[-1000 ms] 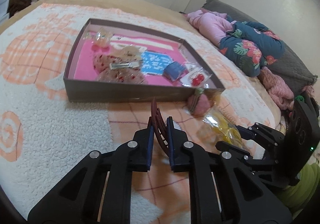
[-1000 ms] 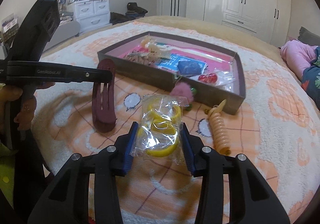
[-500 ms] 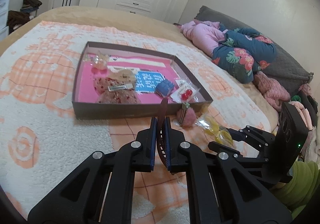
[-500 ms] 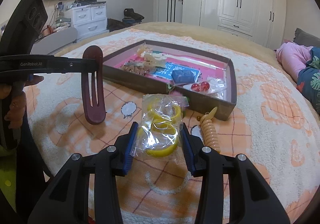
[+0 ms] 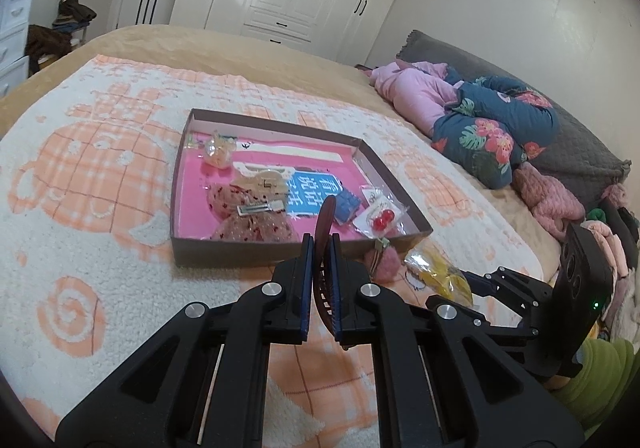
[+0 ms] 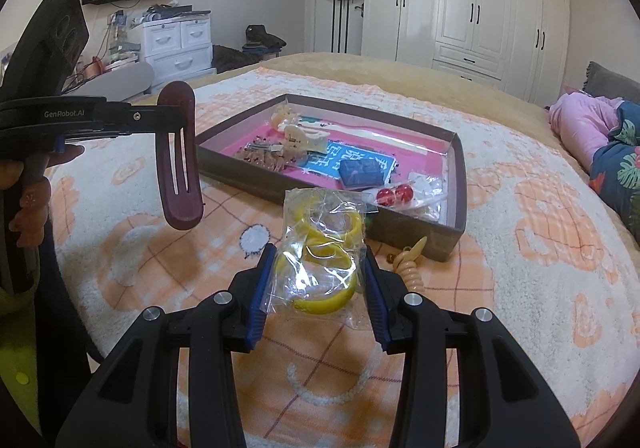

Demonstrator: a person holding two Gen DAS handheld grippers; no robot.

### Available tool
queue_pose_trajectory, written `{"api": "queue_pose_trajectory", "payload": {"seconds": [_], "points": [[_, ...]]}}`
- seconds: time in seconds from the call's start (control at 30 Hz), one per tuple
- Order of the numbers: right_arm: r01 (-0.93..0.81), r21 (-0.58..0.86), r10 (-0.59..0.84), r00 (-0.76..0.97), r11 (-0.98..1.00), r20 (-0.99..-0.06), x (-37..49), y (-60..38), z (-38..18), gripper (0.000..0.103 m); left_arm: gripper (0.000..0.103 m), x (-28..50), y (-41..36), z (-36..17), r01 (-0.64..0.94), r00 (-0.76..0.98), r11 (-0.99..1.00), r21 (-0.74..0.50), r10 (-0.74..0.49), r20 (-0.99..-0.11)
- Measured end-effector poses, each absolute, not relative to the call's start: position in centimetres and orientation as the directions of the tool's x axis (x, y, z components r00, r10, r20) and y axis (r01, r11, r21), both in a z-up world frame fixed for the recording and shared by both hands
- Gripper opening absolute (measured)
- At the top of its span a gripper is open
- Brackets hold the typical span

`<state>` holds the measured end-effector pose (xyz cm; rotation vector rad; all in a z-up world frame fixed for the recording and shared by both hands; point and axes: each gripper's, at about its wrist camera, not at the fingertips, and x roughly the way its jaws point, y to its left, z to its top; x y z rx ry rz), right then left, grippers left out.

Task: Organize jewelry
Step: 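Carry the maroon clip and yellow bangle bag over the box with both tools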

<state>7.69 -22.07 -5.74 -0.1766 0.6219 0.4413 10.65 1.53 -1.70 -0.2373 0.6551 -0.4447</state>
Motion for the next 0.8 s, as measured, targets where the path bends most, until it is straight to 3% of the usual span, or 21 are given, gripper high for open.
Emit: {"api": "queue_pose_trajectory", "payload": {"seconds": [0.8], "points": [[-0.385, -0.035, 0.298, 0.766, 0.922, -0.569, 13.9, -21.6, -3.9, 0.040, 0.003, 15.9, 2.4, 0.3, 0.305, 0.754, 0.869, -0.390, -0.470, -0.458]]}}
